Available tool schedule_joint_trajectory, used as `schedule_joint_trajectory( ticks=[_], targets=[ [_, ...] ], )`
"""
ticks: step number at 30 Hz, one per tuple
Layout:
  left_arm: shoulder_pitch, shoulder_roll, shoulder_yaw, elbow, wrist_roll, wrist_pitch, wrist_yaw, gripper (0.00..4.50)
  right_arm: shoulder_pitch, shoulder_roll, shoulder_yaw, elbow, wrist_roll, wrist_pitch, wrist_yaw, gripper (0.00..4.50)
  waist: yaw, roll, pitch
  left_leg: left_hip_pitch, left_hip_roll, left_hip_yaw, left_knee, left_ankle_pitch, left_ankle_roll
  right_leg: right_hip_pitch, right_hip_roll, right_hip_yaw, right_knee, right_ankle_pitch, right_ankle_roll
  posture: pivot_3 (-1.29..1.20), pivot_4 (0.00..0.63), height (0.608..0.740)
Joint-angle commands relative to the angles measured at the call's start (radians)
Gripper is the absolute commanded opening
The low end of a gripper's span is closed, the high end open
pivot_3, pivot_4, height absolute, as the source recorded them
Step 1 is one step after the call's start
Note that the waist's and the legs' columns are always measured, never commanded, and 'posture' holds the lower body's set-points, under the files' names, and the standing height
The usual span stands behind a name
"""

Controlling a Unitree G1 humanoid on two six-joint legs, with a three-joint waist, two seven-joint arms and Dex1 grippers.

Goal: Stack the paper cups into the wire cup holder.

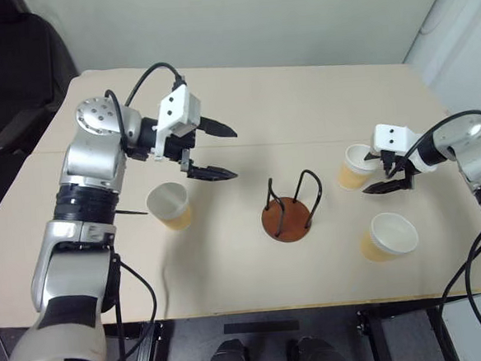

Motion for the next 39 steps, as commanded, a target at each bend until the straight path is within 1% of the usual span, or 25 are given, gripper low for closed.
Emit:
schedule_joint_trajectory(
  ticks=[1, 7, 10, 16, 22, 27, 32, 39],
  targets=[
    [-0.018, 0.000, 0.011, -0.026, -0.016, 0.000, -0.005, 4.50, -0.032, -0.001, -0.019, -0.003, -0.006, -0.008, 0.018, 3.18, 0.000, 0.000, 0.000, 0.000, 0.000, 0.000, 0.000, 0.000, 0.000, 0.000, 0.000, 0.000, 0.000, 0.000, 0.000, 0.00, 0.150, 0.740],
    [-0.012, -0.002, 0.009, -0.029, -0.016, -0.001, -0.006, 4.50, -0.021, -0.012, -0.046, -0.071, 0.024, 0.048, 0.065, 1.04, 0.002, 0.000, 0.000, -0.001, 0.000, 0.000, 0.000, 0.000, 0.000, 0.000, 0.000, 0.000, 0.000, 0.000, 0.000, 0.00, 0.150, 0.740],
    [-0.010, -0.003, 0.007, -0.029, -0.014, -0.003, -0.006, 4.50, -0.003, -0.035, -0.061, -0.144, 0.041, 0.092, 0.089, 0.02, 0.002, 0.000, 0.000, 0.000, 0.000, 0.000, 0.000, 0.000, 0.000, 0.000, 0.000, 0.000, 0.000, 0.000, 0.000, 0.00, 0.150, 0.740],
    [-0.015, -0.007, 0.004, -0.014, -0.007, -0.010, -0.007, 4.50, 0.033, -0.092, -0.122, -0.336, 0.101, 0.231, 0.114, 0.02, 0.003, 0.000, 0.000, -0.001, 0.000, 0.000, 0.001, 0.000, 0.000, 0.000, 0.000, 0.000, 0.000, 0.000, 0.000, 0.00, 0.150, 0.740],
    [-0.014, -0.018, 0.002, -0.013, -0.007, -0.007, -0.006, 4.50, 0.047, -0.122, -0.158, -0.461, 0.143, 0.317, 0.106, 0.02, 0.001, 0.000, 0.000, -0.001, 0.000, 0.000, 0.001, 0.000, 0.000, 0.000, 0.000, 0.000, 0.000, 0.000, 0.000, 0.00, 0.150, 0.740],
    [-0.018, -0.025, -0.001, -0.005, -0.005, -0.010, -0.008, 4.50, 0.045, -0.135, -0.190, -0.662, 0.231, 0.439, 0.116, 0.02, 0.000, 0.000, 0.000, -0.001, 0.000, 0.000, 0.001, 0.000, 0.000, 0.000, 0.000, 0.000, 0.000, 0.000, 0.000, 0.00, 0.150, 0.740],
    [-0.027, -0.032, -0.005, 0.018, 0.001, -0.022, -0.011, 4.50, -0.027, -0.115, -0.194, -0.848, 0.314, 0.562, 0.096, 0.02, -0.001, 0.000, 0.000, -0.001, 0.000, 0.000, 0.002, 0.000, 0.000, 0.000, 0.000, 0.000, 0.000, 0.000, 0.000, 0.00, 0.150, 0.740],
    [-0.035, -0.037, -0.011, 0.034, 0.003, -0.035, -0.018, 4.50, -0.140, -0.096, -0.178, -0.975, 0.421, 0.689, 0.075, 0.02, -0.001, 0.000, 0.000, -0.001, 0.000, 0.000, 0.002, 0.000, 0.000, 0.000, 0.000, 0.000, 0.000, 0.000, 0.000, 0.00, 0.150, 0.740]
  ],
)
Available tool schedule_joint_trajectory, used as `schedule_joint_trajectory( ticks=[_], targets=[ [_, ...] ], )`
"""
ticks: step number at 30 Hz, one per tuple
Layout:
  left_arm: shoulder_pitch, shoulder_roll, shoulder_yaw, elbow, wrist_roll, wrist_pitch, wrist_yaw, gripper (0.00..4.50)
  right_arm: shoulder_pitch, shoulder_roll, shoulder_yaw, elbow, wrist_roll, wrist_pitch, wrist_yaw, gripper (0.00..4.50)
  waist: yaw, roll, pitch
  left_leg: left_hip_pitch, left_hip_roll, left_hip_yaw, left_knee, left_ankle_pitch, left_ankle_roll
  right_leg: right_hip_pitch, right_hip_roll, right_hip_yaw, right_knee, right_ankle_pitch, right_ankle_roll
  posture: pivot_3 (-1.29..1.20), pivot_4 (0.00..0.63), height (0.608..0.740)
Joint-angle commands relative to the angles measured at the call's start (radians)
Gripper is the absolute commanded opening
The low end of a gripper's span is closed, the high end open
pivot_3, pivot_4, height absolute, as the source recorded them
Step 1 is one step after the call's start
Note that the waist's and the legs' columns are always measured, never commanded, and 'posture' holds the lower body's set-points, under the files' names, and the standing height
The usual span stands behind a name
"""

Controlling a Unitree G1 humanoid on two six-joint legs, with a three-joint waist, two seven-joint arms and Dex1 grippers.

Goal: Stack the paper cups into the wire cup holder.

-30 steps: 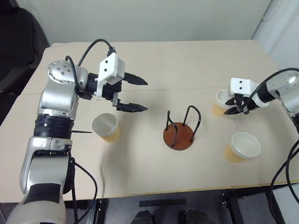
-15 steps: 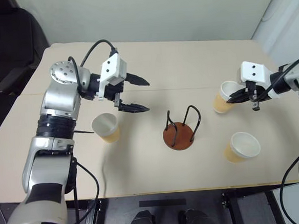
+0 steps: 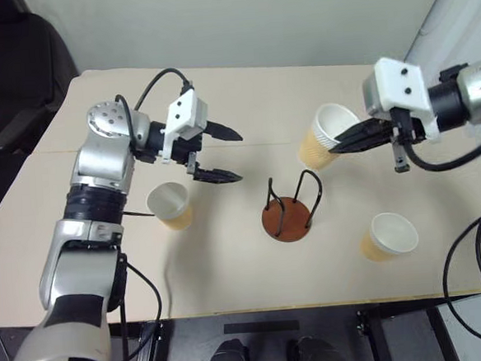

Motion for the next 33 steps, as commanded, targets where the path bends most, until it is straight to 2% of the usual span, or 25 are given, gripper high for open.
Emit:
schedule_joint_trajectory(
  ticks=[1, 10, 23, 33],
  targets=[
    [-0.033, 0.000, 0.003, 0.002, -0.002, -0.022, -0.018, 4.50, -0.050, 0.005, -0.022, -0.059, 0.057, 0.052, -0.022, 0.02, 0.000, 0.000, 0.000, 0.000, 0.000, 0.000, 0.000, 0.000, 0.000, 0.000, 0.000, 0.000, 0.000, 0.000, 0.000, 0.00, 0.150, 0.740],
    [-0.052, -0.010, -0.006, 0.032, 0.002, -0.047, -0.022, 4.50, -0.029, 0.019, 0.030, -0.136, 0.130, 0.083, -0.032, 0.02, 0.000, 0.000, 0.000, 0.000, 0.000, 0.000, 0.000, 0.000, 0.000, -0.001, 0.000, 0.000, 0.000, 0.000, 0.000, 0.00, 0.150, 0.740],
    [-0.041, 0.000, -0.006, -0.017, -0.019, -0.020, -0.043, 4.50, 0.047, -0.015, 0.120, -0.065, 0.048, -0.077, -0.011, 0.02, -0.001, 0.000, 0.000, 0.000, 0.000, 0.000, 0.001, 0.000, 0.000, -0.001, 0.000, 0.000, 0.001, 0.000, 0.000, 0.00, 0.150, 0.740],
    [-0.032, 0.004, -0.004, -0.033, -0.024, -0.010, -0.038, 4.50, 0.063, -0.001, 0.146, -0.062, 0.024, -0.116, -0.007, 0.02, -0.003, 0.000, 0.000, 0.000, 0.000, 0.000, 0.002, 0.000, 0.000, -0.001, 0.000, 0.000, 0.001, 0.000, 0.000, 0.00, 0.150, 0.740]
  ],
)
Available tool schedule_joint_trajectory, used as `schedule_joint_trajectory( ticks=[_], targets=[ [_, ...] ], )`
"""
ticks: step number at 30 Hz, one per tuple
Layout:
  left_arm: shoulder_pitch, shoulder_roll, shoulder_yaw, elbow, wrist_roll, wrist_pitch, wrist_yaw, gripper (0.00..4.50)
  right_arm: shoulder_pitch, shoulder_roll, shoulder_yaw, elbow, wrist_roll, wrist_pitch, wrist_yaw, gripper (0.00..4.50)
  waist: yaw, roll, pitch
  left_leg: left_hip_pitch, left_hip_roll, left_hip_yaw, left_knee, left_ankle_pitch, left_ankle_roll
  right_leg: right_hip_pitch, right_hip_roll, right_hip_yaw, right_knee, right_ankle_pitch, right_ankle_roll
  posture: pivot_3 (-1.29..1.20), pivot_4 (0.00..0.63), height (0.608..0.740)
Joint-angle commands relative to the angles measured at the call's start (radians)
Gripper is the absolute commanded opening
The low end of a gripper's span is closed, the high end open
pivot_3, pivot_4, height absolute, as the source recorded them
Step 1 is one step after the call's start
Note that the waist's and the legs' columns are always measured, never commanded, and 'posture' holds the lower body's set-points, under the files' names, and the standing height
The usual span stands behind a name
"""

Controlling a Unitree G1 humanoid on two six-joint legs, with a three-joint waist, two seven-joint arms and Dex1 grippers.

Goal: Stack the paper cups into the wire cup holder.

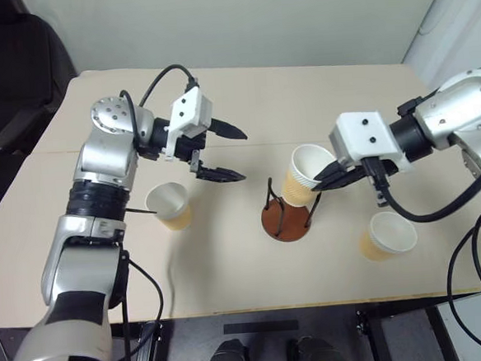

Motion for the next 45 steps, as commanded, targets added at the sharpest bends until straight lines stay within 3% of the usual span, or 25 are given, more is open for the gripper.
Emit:
schedule_joint_trajectory(
  ticks=[1, 4, 9, 13, 23, 32, 45],
  targets=[
    [-0.008, 0.008, 0.010, -0.038, -0.019, 0.004, -0.028, 4.50, -0.009, 0.015, -0.009, -0.016, -0.007, -0.005, -0.015, 0.19, -0.001, 0.000, 0.000, 0.000, 0.000, 0.000, 0.000, 0.000, 0.000, 0.000, 0.000, 0.000, 0.000, 0.000, 0.000, 0.00, 0.150, 0.740],
    [-0.006, 0.007, 0.011, -0.044, -0.021, 0.008, -0.027, 4.50, -0.011, 0.035, -0.021, -0.022, 0.010, 0.021, -0.023, 0.91, -0.002, 0.000, 0.000, 0.000, 0.000, 0.000, 0.000, 0.000, 0.000, 0.000, 0.000, 0.000, 0.000, 0.000, 0.000, 0.00, 0.150, 0.740],
    [0.001, 0.009, 0.012, -0.053, -0.027, 0.015, -0.028, 4.50, -0.023, 0.081, -0.055, -0.019, 0.034, 0.059, -0.074, 2.67, -0.004, 0.000, 0.000, 0.000, 0.000, 0.000, 0.001, 0.000, 0.000, 0.000, 0.000, 0.000, 0.000, 0.000, 0.000, 0.00, 0.150, 0.740],
    [0.007, 0.016, 0.014, -0.063, -0.034, 0.021, -0.033, 4.50, -0.030, 0.088, -0.112, -0.016, 0.080, 0.123, -0.114, 2.67, -0.004, 0.000, 0.000, 0.000, 0.000, 0.000, 0.001, 0.000, 0.000, 0.000, 0.000, 0.000, 0.000, 0.000, 0.000, 0.00, 0.150, 0.740],
    [0.003, 0.019, -0.024, -0.071, -0.071, 0.025, -0.048, 4.50, 0.047, -0.033, -0.212, -0.089, 0.179, 0.224, -0.127, 2.67, -0.003, 0.000, 0.000, 0.000, 0.000, 0.000, 0.001, 0.000, 0.000, 0.000, 0.000, 0.000, 0.000, 0.000, 0.000, 0.00, 0.150, 0.740],
    [-0.031, -0.002, -0.057, -0.024, -0.087, -0.001, -0.048, 4.50, 0.316, -0.214, -0.295, -0.262, 0.235, 0.233, -0.134, 2.67, 0.004, 0.000, 0.000, 0.000, 0.000, 0.000, 0.002, 0.000, 0.000, 0.001, 0.000, 0.000, 0.000, 0.000, 0.000, 0.00, 0.150, 0.740],
    [-0.053, -0.019, -0.083, 0.011, -0.106, -0.028, -0.048, 4.50, 0.593, -0.381, -0.371, -0.257, 0.159, 0.073, -0.134, 2.67, 0.008, 0.000, 0.000, 0.000, 0.000, 0.001, 0.008, -0.001, 0.001, 0.002, 0.000, 0.000, 0.003, 0.001, 0.002, 0.00, 0.150, 0.740]
  ],
)
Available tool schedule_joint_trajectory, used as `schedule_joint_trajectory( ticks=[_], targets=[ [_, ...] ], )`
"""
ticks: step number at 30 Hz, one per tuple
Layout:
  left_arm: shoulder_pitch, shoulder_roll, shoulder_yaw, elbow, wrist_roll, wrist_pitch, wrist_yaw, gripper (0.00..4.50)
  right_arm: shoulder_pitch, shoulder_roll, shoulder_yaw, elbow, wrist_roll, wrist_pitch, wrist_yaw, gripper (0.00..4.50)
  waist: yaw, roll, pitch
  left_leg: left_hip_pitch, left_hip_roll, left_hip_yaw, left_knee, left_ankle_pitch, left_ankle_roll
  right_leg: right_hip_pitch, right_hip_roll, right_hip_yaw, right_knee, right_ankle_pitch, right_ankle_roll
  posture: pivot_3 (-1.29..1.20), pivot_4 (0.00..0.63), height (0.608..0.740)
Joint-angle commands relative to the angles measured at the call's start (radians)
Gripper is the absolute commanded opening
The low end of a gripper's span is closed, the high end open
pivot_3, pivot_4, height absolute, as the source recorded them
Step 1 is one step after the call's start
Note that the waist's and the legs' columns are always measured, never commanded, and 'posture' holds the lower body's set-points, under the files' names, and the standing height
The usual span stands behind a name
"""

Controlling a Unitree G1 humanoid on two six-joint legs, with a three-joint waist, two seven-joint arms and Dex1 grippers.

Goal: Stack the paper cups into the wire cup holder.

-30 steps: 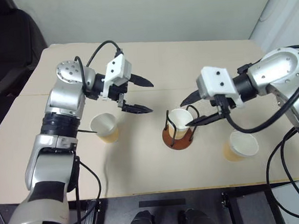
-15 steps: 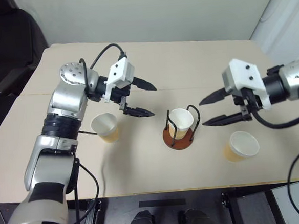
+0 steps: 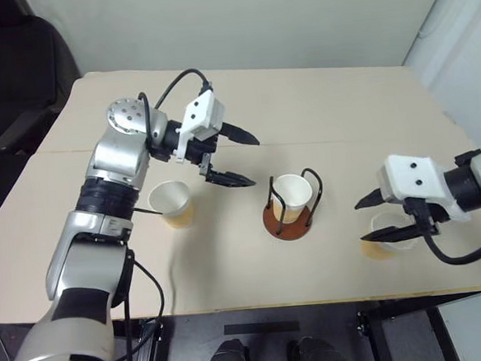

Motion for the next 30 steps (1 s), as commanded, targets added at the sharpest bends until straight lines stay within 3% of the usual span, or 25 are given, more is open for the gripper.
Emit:
schedule_joint_trajectory(
  ticks=[1, 9, 18, 30],
  targets=[
    [-0.030, 0.001, 0.002, -0.010, -0.021, -0.020, -0.042, 4.50, 0.065, -0.036, -0.067, -0.013, -0.017, -0.051, 0.004, 2.67, 0.001, 0.000, 0.000, 0.000, 0.000, 0.000, 0.000, 0.000, 0.000, 0.000, 0.000, 0.000, 0.000, 0.000, 0.000, 0.00, 0.150, 0.740],
    [-0.029, 0.007, -0.002, -0.026, -0.031, -0.013, -0.042, 4.50, 0.183, -0.068, -0.080, 0.014, -0.077, -0.155, 0.000, 2.67, 0.001, 0.000, 0.000, 0.000, 0.000, 0.000, 0.004, 0.000, 0.001, 0.001, 0.000, 0.000, 0.001, 0.001, 0.001, 0.00, 0.150, 0.740],
    [-0.015, 0.070, -0.076, -0.100, -0.117, 0.008, -0.042, 4.50, 0.172, -0.067, -0.027, 0.124, -0.170, -0.261, 0.008, 2.67, 0.001, 0.000, 0.000, 0.000, 0.000, 0.000, 0.006, -0.001, 0.002, 0.002, 0.000, 0.000, 0.001, 0.002, 0.004, 0.00, 0.150, 0.740],
    [-0.013, 0.086, -0.085, -0.121, -0.144, 0.016, -0.042, 4.50, 0.204, -0.065, -0.006, 0.148, -0.212, -0.304, 0.041, 2.67, 0.001, 0.000, 0.000, 0.000, 0.000, 0.001, 0.006, -0.001, 0.002, 0.002, 0.000, 0.000, 0.001, 0.002, 0.004, 0.00, 0.150, 0.740]
  ],
)
